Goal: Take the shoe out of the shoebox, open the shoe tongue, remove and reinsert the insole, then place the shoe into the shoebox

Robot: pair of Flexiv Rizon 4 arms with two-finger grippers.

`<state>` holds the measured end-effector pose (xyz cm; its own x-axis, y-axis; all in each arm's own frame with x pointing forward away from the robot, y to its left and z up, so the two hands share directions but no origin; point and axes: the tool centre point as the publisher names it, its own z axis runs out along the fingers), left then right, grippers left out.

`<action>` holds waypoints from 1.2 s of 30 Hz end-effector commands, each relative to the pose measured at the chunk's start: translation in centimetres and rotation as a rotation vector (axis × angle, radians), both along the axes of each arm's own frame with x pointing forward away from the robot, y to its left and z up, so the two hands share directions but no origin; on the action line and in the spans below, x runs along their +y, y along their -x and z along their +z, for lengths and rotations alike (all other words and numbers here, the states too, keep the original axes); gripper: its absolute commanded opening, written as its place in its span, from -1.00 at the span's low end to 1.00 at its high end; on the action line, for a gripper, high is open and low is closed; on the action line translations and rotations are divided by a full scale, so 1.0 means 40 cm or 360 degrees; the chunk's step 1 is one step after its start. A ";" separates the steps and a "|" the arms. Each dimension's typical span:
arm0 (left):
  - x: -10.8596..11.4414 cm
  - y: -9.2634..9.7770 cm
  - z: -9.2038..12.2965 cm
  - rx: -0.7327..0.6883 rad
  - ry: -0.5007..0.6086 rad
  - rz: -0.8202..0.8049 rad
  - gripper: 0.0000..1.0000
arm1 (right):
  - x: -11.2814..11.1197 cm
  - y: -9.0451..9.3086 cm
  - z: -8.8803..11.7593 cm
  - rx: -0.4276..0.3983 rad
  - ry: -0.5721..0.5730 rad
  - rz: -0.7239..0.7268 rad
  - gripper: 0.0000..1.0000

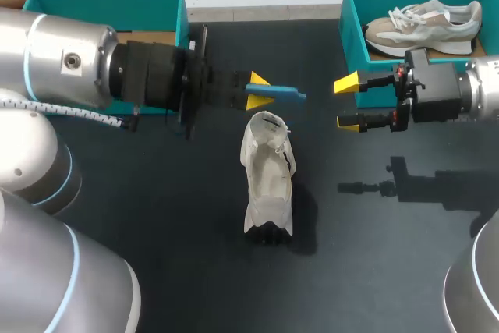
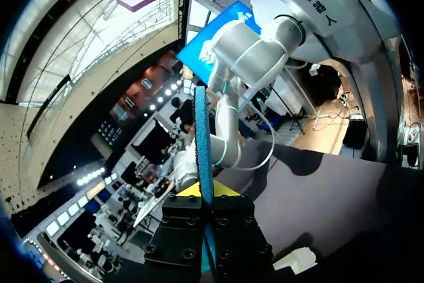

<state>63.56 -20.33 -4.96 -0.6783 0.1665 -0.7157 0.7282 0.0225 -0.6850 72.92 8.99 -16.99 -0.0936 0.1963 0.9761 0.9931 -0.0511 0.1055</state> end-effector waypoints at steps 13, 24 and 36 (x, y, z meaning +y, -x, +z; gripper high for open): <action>0.010 -0.001 -0.154 -0.1213 0.0171 0.0039 -1.00 | 0.003 -0.001 -0.001 0.0000 0.0000 -0.0002 1.00; -0.003 -0.035 -0.200 -0.1304 0.0166 0.0125 -1.00 | 0.029 -0.012 -0.002 0.0013 -0.0030 0.0012 1.00; -0.053 -0.083 -0.262 -0.1317 0.0142 0.0199 -1.00 | 0.100 -0.026 0.026 -0.0011 -0.0123 0.0062 1.00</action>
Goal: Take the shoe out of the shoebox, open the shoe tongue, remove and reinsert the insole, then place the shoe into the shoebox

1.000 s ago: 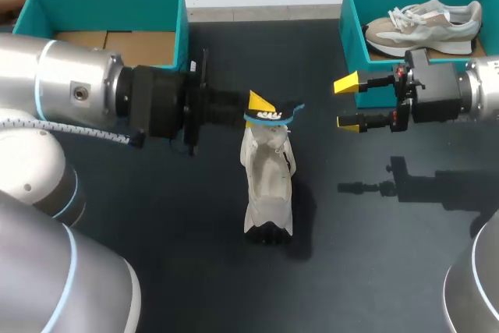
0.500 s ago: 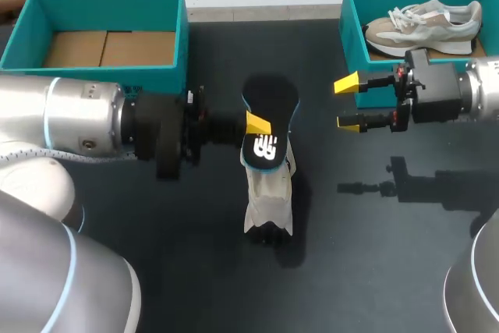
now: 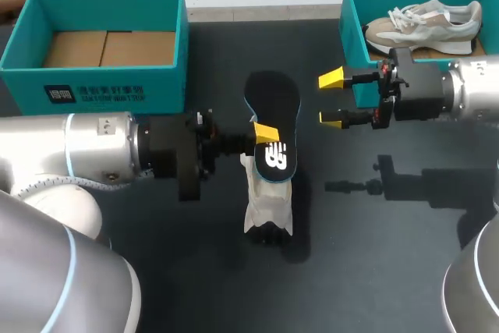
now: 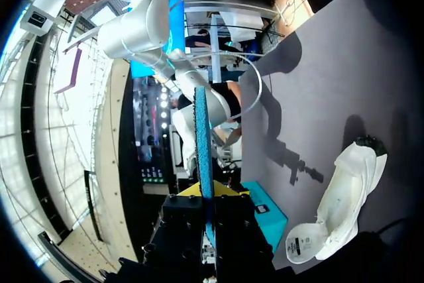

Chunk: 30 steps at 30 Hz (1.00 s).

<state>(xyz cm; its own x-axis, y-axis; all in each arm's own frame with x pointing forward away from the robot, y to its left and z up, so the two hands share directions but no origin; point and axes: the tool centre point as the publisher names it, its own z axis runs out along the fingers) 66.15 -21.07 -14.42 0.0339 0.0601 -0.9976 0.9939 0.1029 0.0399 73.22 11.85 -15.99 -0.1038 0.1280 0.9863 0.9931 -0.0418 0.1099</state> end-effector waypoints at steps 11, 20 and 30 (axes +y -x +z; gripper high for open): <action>-0.092 -0.057 -0.055 -0.0171 0.0008 -0.0014 -1.00 | 0.076 -0.023 0.003 0.0022 -0.0066 0.0115 0.34; -0.103 -0.058 -0.052 -0.0193 0.0002 -0.0043 -1.00 | 0.082 -0.017 -0.007 0.0045 -0.0093 0.0106 -0.25; -0.097 -0.032 -0.069 -0.0148 0.0012 -0.0059 -1.00 | 0.073 -0.027 -0.012 0.0034 -0.0102 0.0098 -0.95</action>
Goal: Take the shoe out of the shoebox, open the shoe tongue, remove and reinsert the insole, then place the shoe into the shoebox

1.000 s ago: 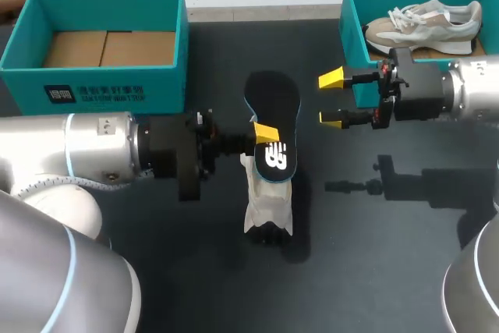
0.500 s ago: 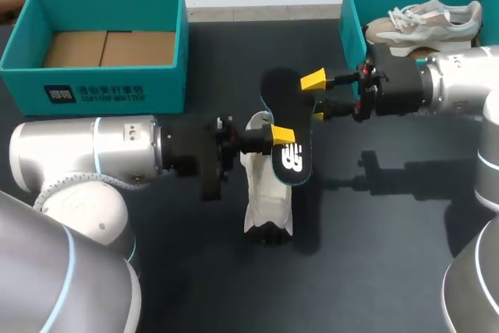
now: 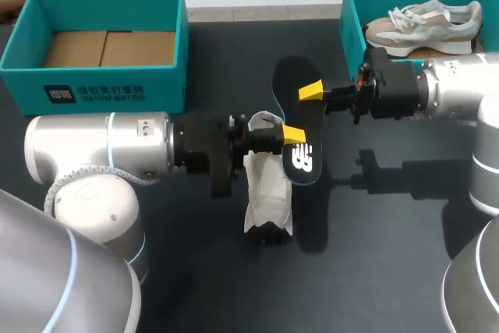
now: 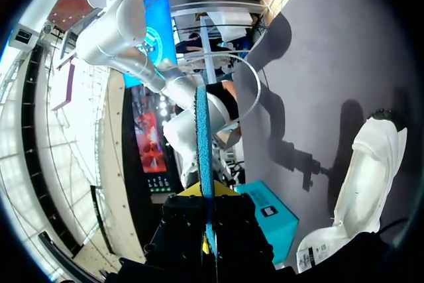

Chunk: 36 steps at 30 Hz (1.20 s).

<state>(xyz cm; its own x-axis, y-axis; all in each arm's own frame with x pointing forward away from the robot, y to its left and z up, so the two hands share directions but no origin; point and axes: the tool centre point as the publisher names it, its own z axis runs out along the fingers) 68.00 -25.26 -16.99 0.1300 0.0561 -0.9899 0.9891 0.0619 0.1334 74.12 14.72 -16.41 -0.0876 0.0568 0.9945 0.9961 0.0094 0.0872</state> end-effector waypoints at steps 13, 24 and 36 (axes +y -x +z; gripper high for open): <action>0.071 0.014 -0.020 0.0126 0.0017 0.0080 1.00 | -0.011 -0.009 -0.019 0.0017 -0.0001 -0.0007 -1.00; 0.173 -0.043 0.009 0.0154 -0.0300 0.0163 1.00 | -0.015 -0.010 -0.049 0.0053 -0.0025 0.0007 -1.00; 0.197 -0.060 0.092 0.0317 -0.1023 0.0138 1.00 | 0.003 0.001 -0.072 0.0049 -0.0057 -0.0009 -1.00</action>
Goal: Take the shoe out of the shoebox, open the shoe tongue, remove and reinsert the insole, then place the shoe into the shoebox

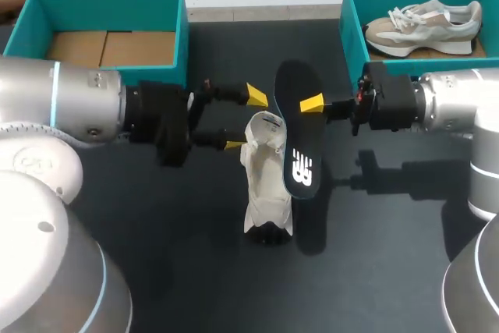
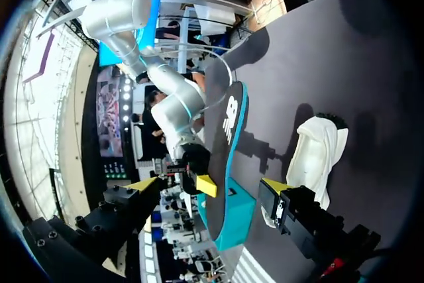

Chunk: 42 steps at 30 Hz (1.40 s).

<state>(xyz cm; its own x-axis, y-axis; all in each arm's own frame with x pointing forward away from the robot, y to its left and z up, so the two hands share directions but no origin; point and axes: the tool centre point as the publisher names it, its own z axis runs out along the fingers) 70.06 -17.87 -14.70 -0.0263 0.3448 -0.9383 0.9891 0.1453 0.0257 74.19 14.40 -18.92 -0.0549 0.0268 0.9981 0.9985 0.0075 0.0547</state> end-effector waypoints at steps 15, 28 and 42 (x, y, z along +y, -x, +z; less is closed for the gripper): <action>0.027 -0.002 0.046 0.0334 -0.1134 -0.0084 1.00 | 0.026 -0.002 -0.019 -0.0002 0.0006 0.0041 -1.00; 0.005 -0.002 0.068 0.0390 -0.1557 -0.0052 1.00 | 0.028 -0.007 0.001 0.0077 0.0121 0.0123 -1.00; -0.049 -0.036 0.101 0.0316 -0.1782 0.0157 1.00 | 0.049 -0.015 0.001 0.0103 0.0157 0.0180 -1.00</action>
